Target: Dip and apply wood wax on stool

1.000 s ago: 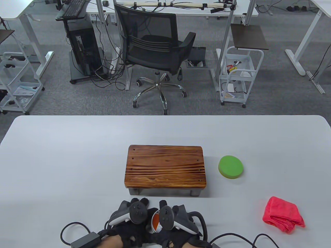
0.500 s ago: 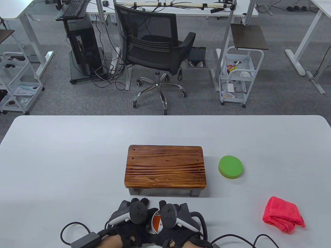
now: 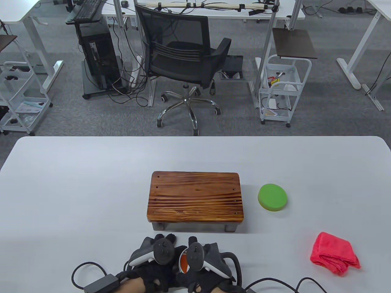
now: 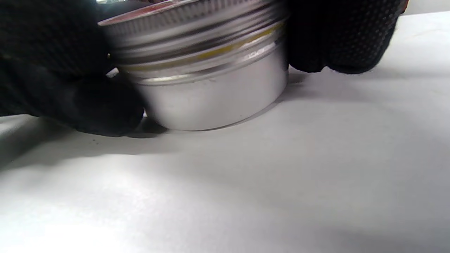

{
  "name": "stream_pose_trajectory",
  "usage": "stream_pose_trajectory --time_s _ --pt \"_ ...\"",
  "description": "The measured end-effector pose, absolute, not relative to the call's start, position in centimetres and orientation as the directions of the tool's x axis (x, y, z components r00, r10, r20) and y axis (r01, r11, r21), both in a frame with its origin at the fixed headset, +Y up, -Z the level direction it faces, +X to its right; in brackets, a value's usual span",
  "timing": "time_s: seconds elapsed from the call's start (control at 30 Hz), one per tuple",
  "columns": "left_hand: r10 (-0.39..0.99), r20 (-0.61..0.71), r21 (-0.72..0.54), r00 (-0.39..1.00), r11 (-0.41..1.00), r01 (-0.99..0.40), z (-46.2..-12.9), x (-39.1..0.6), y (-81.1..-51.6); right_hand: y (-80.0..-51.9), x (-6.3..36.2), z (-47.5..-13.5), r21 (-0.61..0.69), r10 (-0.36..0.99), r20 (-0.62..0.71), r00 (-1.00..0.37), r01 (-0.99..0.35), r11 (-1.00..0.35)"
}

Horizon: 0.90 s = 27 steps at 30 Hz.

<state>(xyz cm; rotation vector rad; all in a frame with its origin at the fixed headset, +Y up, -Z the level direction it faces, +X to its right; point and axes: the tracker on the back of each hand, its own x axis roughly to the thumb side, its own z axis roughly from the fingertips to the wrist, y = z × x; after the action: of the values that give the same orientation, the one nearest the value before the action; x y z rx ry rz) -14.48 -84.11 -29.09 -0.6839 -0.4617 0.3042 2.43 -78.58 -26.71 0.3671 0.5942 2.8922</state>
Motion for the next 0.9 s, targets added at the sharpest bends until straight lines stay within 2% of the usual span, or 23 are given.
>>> stream_pose_trajectory --time_s 0.3,0.57,0.9 --pt "0.419 0.311 -0.673 0.853 0.730 -0.114 -29.1 -14.5 -84.1 -78.7 2.5 -26.9 0.437 0.239 0.219 -0.946 -0.125 -0.891" --pt "0.412 0.316 -0.672 0.855 0.733 -0.104 -29.1 -14.5 -84.1 -77.8 1.6 -26.1 0.304 0.020 0.194 -0.981 0.041 -0.952" --pt "0.421 0.312 -0.671 0.852 0.733 -0.116 -29.1 -14.4 -84.2 -77.9 1.8 -26.4 0.309 0.118 0.191 -0.974 -0.054 -0.950"
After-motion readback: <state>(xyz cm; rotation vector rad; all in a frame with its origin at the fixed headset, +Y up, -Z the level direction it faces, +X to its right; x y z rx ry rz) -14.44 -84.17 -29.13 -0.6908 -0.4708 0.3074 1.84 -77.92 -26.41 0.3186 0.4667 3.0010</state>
